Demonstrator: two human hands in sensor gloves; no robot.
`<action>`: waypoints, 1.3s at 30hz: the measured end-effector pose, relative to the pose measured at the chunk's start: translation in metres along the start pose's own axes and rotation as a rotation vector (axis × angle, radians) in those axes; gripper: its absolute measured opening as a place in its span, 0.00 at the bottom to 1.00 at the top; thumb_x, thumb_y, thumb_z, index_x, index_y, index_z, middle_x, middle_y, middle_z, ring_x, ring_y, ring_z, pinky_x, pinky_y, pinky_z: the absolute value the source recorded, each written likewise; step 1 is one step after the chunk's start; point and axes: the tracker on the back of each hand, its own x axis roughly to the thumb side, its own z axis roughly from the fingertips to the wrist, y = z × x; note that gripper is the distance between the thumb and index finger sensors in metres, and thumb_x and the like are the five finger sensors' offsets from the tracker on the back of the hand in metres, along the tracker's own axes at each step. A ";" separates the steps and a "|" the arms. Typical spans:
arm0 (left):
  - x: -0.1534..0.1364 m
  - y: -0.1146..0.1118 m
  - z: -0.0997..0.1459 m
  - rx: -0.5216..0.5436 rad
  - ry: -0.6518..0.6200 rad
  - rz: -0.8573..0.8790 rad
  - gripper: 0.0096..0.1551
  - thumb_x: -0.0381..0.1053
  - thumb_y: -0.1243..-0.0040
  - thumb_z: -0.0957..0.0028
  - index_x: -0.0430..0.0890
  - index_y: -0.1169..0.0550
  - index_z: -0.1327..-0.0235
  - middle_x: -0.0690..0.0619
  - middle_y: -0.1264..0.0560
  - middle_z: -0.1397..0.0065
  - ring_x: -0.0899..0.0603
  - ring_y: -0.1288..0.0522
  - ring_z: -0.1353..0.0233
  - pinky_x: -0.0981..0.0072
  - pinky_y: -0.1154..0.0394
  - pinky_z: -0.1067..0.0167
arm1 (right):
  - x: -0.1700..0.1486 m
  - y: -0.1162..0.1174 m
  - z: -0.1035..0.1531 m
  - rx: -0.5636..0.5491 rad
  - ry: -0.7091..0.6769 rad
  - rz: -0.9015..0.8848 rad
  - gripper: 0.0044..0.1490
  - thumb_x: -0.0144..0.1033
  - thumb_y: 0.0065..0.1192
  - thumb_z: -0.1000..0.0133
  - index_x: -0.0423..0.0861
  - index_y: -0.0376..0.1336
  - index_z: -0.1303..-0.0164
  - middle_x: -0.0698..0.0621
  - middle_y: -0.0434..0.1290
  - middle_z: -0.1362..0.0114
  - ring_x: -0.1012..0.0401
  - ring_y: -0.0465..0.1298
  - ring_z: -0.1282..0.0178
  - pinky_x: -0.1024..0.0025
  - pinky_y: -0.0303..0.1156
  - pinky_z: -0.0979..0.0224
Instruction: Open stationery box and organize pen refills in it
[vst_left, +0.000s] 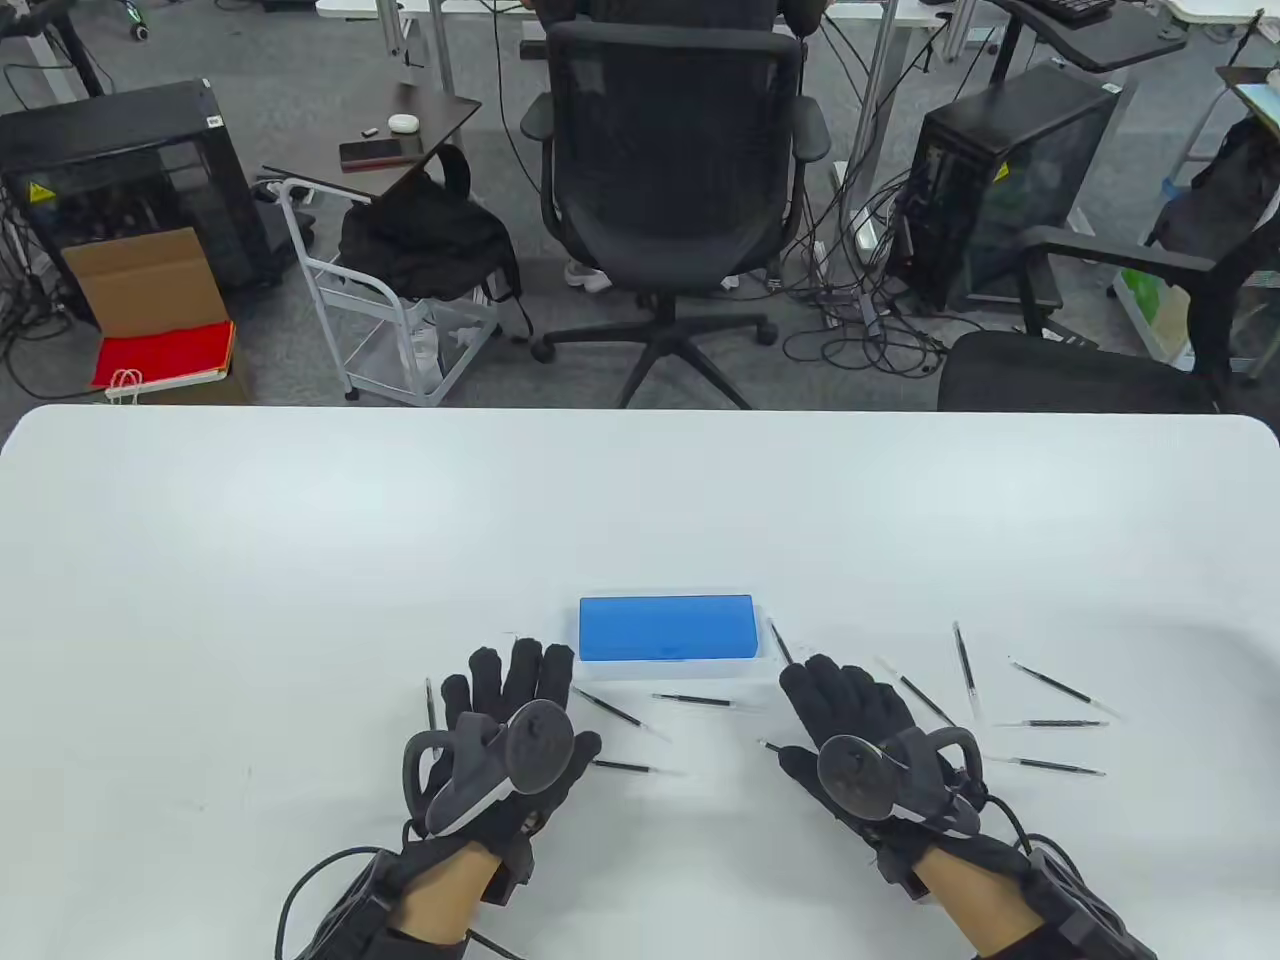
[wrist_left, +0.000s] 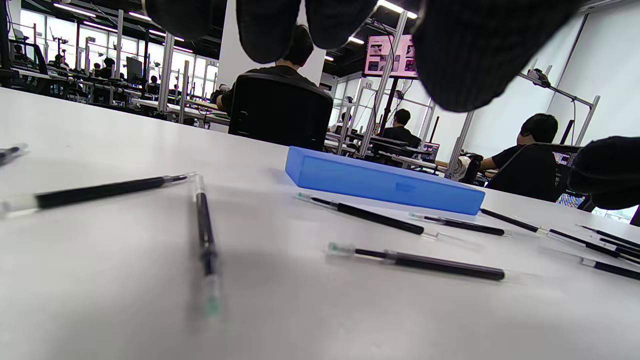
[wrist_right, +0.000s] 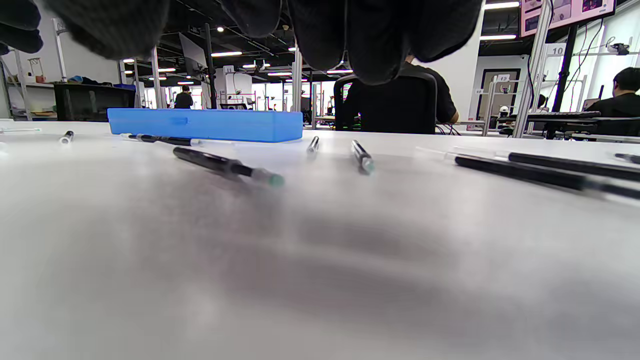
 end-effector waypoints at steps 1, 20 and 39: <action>0.000 0.000 0.000 0.001 -0.001 0.000 0.52 0.68 0.43 0.44 0.49 0.47 0.12 0.40 0.47 0.08 0.20 0.49 0.15 0.22 0.51 0.26 | 0.000 0.000 0.000 0.000 0.000 0.003 0.53 0.62 0.54 0.43 0.50 0.48 0.10 0.34 0.57 0.08 0.36 0.64 0.15 0.38 0.62 0.18; 0.005 0.004 0.002 -0.012 -0.021 0.003 0.52 0.68 0.43 0.44 0.48 0.46 0.12 0.39 0.46 0.08 0.20 0.48 0.15 0.22 0.51 0.26 | 0.010 -0.032 -0.026 0.098 0.046 -0.031 0.55 0.64 0.55 0.43 0.51 0.45 0.08 0.34 0.52 0.05 0.33 0.60 0.13 0.36 0.59 0.17; 0.011 0.010 0.008 -0.001 -0.059 0.016 0.51 0.68 0.43 0.44 0.47 0.44 0.12 0.39 0.43 0.09 0.20 0.45 0.16 0.23 0.49 0.26 | 0.033 0.000 -0.165 0.480 0.124 -0.002 0.65 0.55 0.74 0.48 0.53 0.40 0.08 0.44 0.44 0.02 0.33 0.49 0.09 0.34 0.50 0.13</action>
